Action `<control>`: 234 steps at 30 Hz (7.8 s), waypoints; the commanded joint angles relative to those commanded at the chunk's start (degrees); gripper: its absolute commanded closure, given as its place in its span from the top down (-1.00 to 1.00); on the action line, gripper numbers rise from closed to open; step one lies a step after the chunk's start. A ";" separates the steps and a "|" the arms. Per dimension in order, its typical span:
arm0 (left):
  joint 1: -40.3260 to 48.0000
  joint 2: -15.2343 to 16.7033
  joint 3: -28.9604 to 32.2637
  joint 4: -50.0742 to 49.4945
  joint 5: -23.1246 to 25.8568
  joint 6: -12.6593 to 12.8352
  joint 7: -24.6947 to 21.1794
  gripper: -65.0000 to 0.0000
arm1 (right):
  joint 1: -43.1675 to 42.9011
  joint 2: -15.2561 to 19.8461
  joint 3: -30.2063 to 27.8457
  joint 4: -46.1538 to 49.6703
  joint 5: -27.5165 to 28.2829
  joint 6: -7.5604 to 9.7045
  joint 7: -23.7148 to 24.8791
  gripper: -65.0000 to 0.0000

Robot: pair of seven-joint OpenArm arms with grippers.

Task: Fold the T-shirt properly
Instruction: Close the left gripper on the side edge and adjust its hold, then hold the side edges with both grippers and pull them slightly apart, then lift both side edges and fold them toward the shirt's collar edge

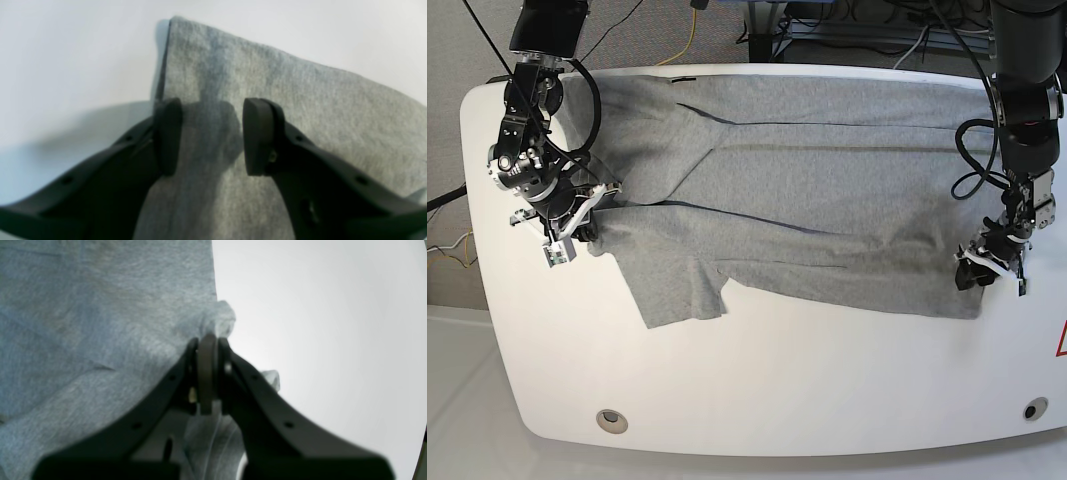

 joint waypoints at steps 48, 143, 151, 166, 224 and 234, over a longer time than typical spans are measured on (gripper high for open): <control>1.47 0.28 1.15 0.81 -2.11 0.58 -0.20 -0.03 | -0.54 0.10 -0.04 -0.27 0.12 -0.16 0.38 -0.95; 4.14 -0.90 -4.75 7.48 -3.55 4.85 6.20 0.06 | -0.99 0.13 0.03 0.02 0.18 0.08 1.19 -0.97; 4.70 -1.01 -4.75 7.33 -3.96 4.82 6.54 -0.58 | -0.69 0.12 -0.06 -0.26 0.17 0.02 1.26 -0.97; 5.20 -1.66 -4.92 7.26 -3.76 3.97 4.58 -1.00 | -0.60 0.11 -0.03 -0.28 0.13 0.28 1.73 -0.98; 13.01 -7.47 -6.18 30.97 -10.32 3.48 19.08 -0.91 | -0.19 0.29 0.05 0.95 0.91 0.26 0.43 -1.00; 15.87 -8.41 -11.56 31.79 -14.61 -2.81 21.66 -1.00 | -3.75 0.51 1.84 3.31 2.42 0.93 0.60 -1.00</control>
